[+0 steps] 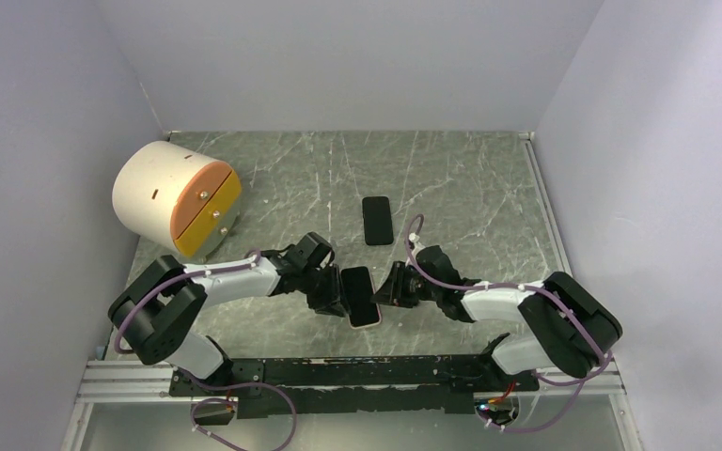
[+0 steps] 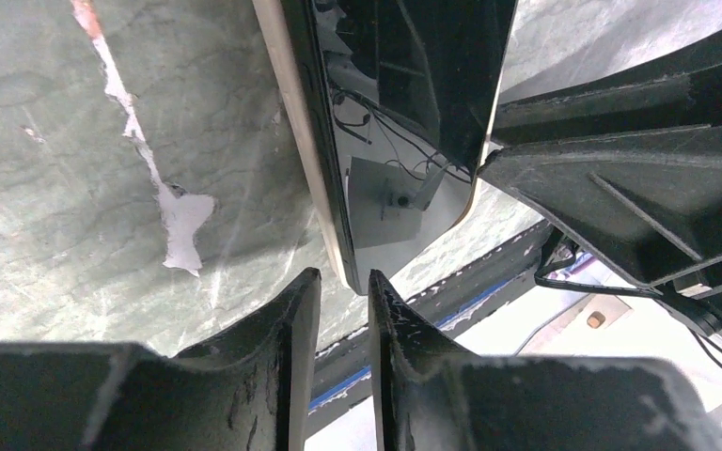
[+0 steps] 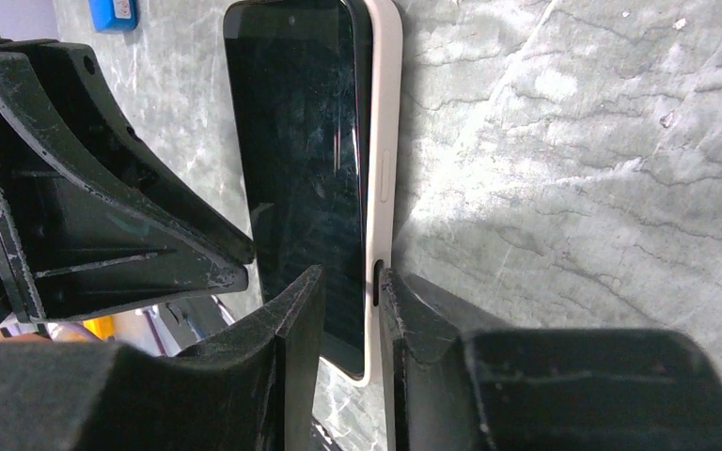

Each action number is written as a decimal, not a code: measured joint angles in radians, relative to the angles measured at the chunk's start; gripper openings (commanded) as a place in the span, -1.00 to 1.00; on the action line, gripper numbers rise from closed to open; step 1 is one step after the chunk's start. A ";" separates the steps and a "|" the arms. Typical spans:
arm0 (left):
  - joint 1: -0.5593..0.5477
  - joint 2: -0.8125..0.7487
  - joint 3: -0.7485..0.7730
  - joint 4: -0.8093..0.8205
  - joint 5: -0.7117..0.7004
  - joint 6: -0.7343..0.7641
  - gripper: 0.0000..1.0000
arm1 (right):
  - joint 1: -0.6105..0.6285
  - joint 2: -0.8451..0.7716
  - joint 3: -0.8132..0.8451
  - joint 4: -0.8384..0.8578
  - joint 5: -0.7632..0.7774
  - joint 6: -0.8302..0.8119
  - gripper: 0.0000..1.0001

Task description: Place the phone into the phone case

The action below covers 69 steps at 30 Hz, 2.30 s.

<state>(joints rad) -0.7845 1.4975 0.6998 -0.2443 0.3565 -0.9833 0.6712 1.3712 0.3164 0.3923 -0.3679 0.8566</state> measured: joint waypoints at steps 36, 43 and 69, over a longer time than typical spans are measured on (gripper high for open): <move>-0.042 -0.022 0.069 -0.021 -0.008 -0.020 -0.44 | 0.001 -0.123 -0.010 -0.103 0.029 -0.010 -0.34; -0.026 -0.095 0.097 -0.106 -0.042 -0.020 -0.26 | 0.023 -0.148 0.025 -0.197 0.058 -0.051 -0.55; 0.266 -0.370 0.056 -0.251 -0.007 0.022 -0.13 | 0.259 0.154 0.251 -0.159 0.053 -0.092 -0.71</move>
<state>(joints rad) -0.5182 1.1271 0.7559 -0.4950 0.3492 -0.9615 0.9306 1.5257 0.5678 0.2329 -0.3145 0.7643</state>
